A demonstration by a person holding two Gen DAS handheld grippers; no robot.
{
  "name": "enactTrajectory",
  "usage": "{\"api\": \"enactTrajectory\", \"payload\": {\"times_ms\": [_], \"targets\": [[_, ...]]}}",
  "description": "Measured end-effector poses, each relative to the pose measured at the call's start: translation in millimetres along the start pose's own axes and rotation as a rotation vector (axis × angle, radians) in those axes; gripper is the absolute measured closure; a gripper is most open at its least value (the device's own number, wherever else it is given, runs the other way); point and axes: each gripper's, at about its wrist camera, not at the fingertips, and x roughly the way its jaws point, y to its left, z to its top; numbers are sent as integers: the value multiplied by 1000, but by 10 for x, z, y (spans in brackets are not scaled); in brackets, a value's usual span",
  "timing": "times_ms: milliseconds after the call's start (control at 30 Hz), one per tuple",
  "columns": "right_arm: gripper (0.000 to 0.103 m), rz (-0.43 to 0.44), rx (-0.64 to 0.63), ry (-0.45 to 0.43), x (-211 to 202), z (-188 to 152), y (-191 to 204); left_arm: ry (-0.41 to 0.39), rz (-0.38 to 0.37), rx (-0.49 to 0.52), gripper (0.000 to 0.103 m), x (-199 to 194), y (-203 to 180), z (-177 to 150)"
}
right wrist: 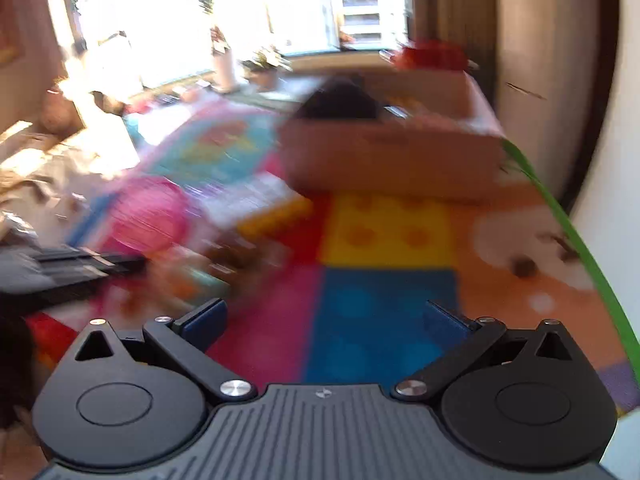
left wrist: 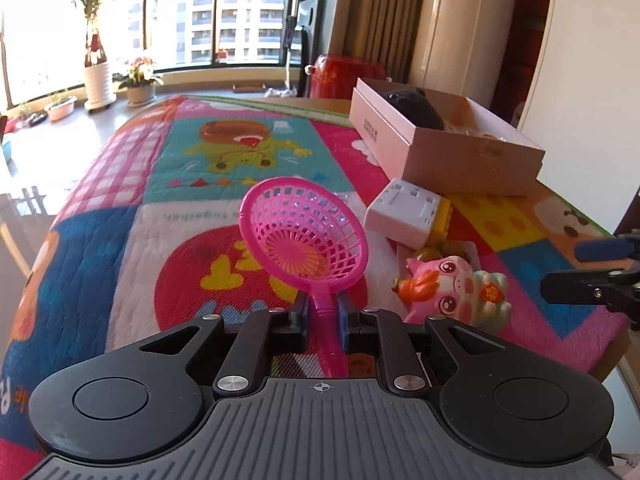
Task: Organize objects
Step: 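Grasp the pig figurine with the right tool and lift it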
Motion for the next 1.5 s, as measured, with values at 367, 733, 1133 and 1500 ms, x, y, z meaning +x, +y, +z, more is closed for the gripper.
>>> {"api": "enactTrajectory", "payload": {"times_ms": [367,733,1133,1500], "targets": [[0,-17,-119,81,384,-36,603,-7,-28,-31,87,-6,104,9],[0,-90,-112,-3,164,-40,427,-7,-37,-42,87,8,74,10],[30,-44,-87,66,600,264,616,4,-16,-48,87,0,133,-6],[31,-101,-119,-48,69,118,488,-2,6,-38,87,54,61,19]]}}
